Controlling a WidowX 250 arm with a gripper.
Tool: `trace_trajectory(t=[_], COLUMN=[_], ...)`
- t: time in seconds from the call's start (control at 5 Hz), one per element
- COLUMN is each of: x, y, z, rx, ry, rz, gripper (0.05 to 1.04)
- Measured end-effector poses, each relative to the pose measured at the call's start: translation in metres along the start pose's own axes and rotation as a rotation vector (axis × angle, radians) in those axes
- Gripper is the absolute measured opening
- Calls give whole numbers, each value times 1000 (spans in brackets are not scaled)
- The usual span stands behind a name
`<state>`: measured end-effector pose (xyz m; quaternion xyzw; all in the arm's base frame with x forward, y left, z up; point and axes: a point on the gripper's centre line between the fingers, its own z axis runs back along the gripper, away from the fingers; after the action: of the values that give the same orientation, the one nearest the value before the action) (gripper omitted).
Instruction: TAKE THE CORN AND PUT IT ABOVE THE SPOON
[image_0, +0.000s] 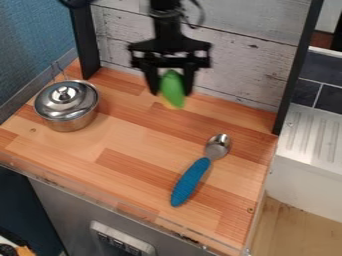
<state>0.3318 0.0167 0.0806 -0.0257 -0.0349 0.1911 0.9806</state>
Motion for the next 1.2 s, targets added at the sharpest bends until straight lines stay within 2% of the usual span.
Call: trace_trajectory(t=[0.2,0.4,1.0,1.2], x=[5,12,27,32], y=[-16,-31,-61,-65], z=[-15,-32,-64,-67], rx=[0,-14,-21,-18], ry=[16,55,107,102], rz=[-19,-19,-25,-9], gripper=[676,676,676,723])
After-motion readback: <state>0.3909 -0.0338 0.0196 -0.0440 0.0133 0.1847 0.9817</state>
